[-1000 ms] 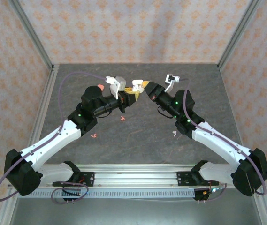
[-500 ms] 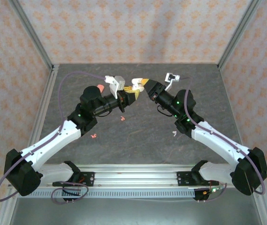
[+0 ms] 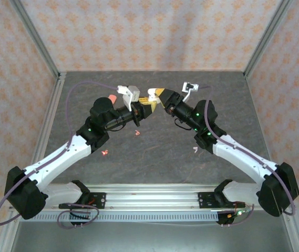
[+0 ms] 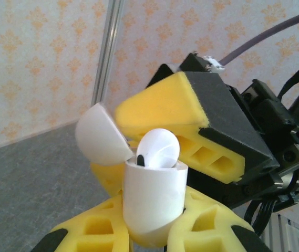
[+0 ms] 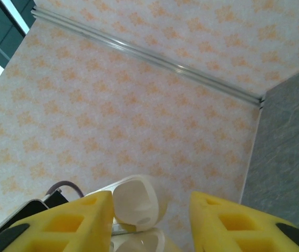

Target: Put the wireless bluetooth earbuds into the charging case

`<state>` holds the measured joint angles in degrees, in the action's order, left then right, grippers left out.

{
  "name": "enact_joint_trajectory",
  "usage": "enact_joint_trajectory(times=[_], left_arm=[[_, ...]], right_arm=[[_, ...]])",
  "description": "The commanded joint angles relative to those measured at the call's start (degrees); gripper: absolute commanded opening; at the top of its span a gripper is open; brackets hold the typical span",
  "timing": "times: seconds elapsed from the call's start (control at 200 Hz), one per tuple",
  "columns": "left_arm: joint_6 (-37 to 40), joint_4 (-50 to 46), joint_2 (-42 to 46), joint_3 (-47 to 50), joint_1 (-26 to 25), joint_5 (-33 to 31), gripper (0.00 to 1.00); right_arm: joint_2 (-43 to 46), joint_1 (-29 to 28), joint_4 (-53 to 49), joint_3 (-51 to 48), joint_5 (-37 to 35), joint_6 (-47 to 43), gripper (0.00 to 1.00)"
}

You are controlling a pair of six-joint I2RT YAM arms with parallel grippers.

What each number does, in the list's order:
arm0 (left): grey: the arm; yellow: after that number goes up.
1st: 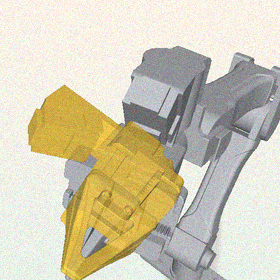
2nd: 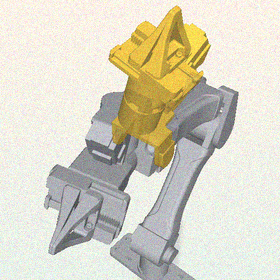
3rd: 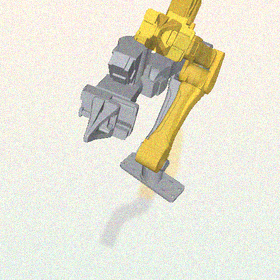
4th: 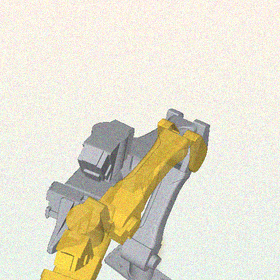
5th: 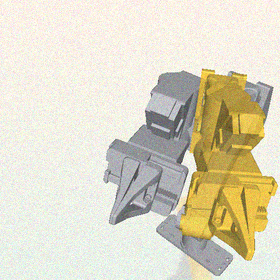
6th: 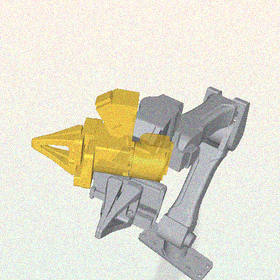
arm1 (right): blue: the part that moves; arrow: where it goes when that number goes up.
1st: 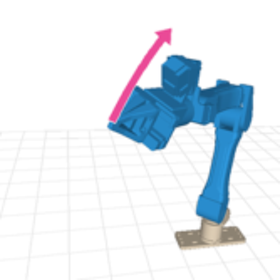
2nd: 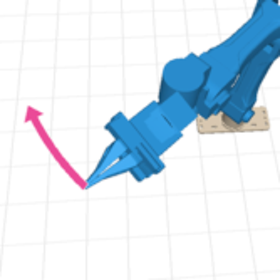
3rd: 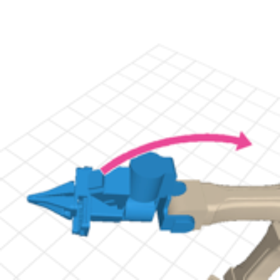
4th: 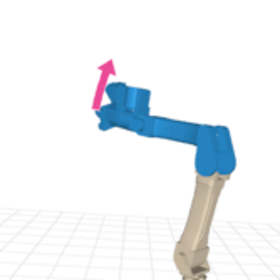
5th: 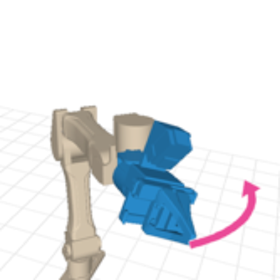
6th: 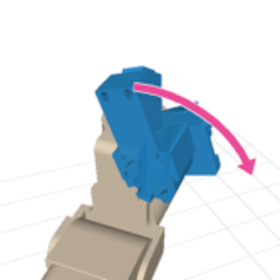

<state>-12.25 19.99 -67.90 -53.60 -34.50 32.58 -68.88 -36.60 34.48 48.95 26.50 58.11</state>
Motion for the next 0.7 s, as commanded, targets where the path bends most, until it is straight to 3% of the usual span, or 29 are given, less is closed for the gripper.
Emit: enact_joint_trajectory(times=[0.0,0.355,0.56,0.695], left_arm=[[-0.78,5.80,-0.55,0.33,-1.45,3.20,0.01],[1.62,1.85,-0.28,-0.42,-1.80,2.49,0.02],[4.04,-2.99,1.27,-1.92,-1.80,2.60,0.28],[5.21,-5.48,1.72,-3.12,-1.74,3.63,0.35]], right_arm=[[-1.24,-2.07,5.38,0.56,8.79,3.11,0.41],[-2.15,-2.07,10.43,-0.85,8.41,4.76,0.15],[-0.15,-2.07,9.76,-2.67,5.98,1.84,0.07],[0.77,-2.07,7.69,-2.54,5.38,-1.09,0.05]])
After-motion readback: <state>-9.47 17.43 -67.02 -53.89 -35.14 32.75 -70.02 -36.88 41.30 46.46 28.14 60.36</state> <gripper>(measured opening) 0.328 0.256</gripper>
